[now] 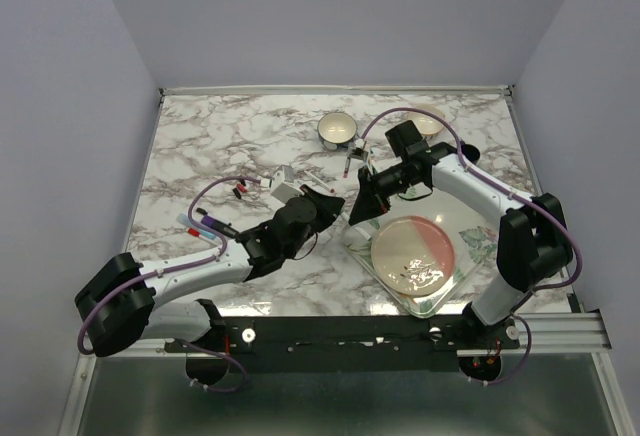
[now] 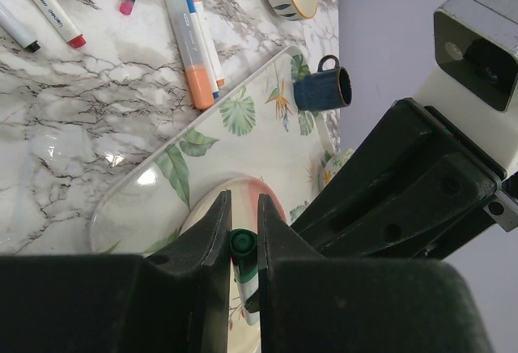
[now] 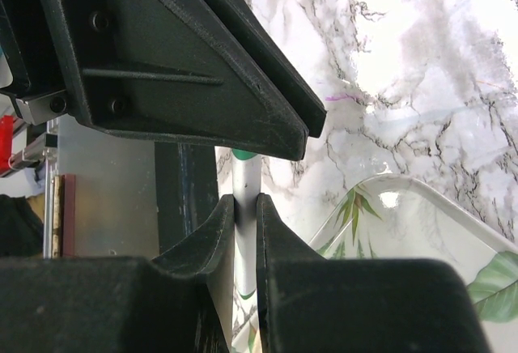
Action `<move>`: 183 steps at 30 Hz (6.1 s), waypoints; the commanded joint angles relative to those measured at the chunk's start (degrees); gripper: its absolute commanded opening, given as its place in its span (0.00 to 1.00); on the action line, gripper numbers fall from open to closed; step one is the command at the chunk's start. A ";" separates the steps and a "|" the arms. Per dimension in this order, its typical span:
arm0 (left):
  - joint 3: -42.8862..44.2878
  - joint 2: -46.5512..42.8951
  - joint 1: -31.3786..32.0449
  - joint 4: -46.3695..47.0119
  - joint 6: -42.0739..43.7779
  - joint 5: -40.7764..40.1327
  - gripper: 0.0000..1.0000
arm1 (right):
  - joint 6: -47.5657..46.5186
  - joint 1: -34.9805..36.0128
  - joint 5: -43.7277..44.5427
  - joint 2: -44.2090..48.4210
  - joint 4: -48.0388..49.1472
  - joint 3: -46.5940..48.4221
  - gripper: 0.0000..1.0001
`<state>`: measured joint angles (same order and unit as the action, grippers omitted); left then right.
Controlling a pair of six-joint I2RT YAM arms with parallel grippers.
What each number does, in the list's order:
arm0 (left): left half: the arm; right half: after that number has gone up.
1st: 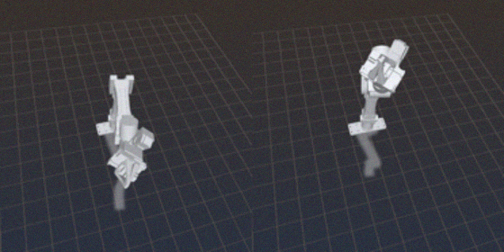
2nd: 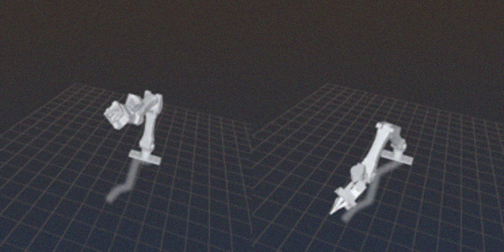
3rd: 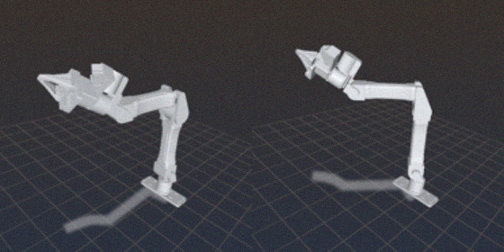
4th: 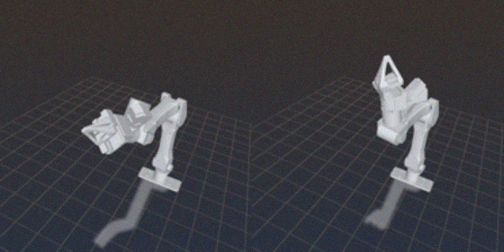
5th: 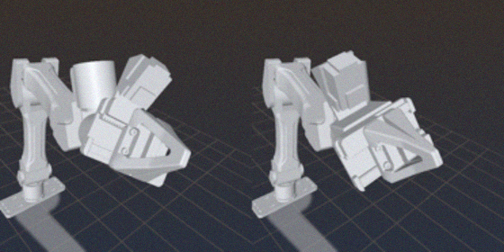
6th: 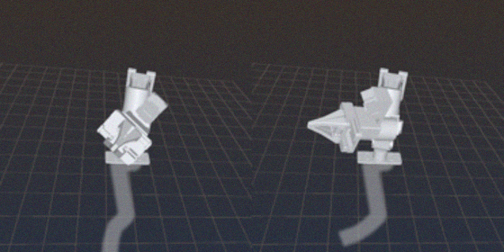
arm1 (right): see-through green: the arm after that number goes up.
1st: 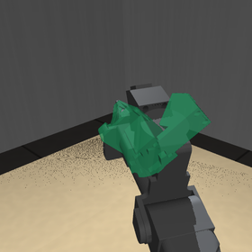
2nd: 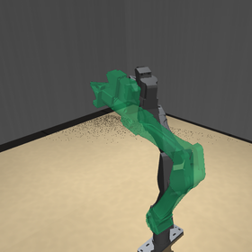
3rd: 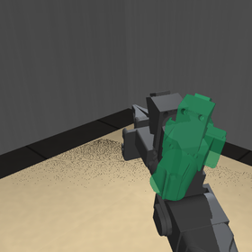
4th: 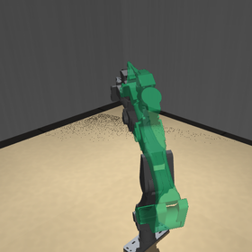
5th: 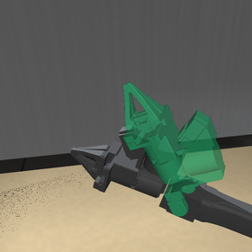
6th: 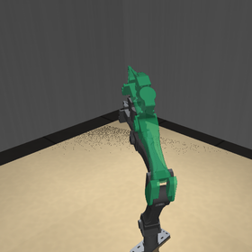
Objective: Open the pen caps
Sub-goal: Hold the pen cap with the left arm and grip the barrel with the right arm, then open the pen cap, then place the pen cap on the table with the left arm, then place the barrel on the table with the right arm, then grab a pen on the table with the right arm
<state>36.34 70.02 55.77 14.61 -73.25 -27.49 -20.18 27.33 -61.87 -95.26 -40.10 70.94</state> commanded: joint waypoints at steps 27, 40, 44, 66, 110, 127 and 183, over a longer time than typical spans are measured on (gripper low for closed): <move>-2.14 -5.76 -1.27 6.31 8.30 -8.28 0.00 | 2.25 3.61 1.04 -3.09 -0.16 1.84 0.01; -6.98 -13.68 -10.67 2.79 9.36 -5.83 0.00 | 1.64 4.66 2.89 -3.52 -0.86 2.19 0.01; -6.81 -15.52 -14.54 0.43 11.02 -5.03 0.00 | 0.85 5.54 4.82 -3.96 -1.65 2.54 0.01; -12.26 -10.19 -39.76 -10.31 10.32 1.98 0.00 | 1.64 7.74 16.34 -4.32 0.19 2.98 0.01; 7.33 -8.14 -54.63 -15.19 33.31 33.88 0.95 | -3.63 6.77 40.05 -15.99 -3.83 17.97 0.05; 5.06 -25.37 -53.66 -26.47 48.91 33.46 0.97 | 0.85 6.77 40.25 -42.80 -14.48 55.79 0.17; 4.88 -26.25 -54.19 -26.04 49.00 35.13 0.97 | -1.44 -2.10 42.71 -25.40 -12.55 28.64 0.49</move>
<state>41.15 44.56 1.87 -10.92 -25.02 7.29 -22.50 29.36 -19.92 -119.35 -52.80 99.31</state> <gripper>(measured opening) 0.968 0.491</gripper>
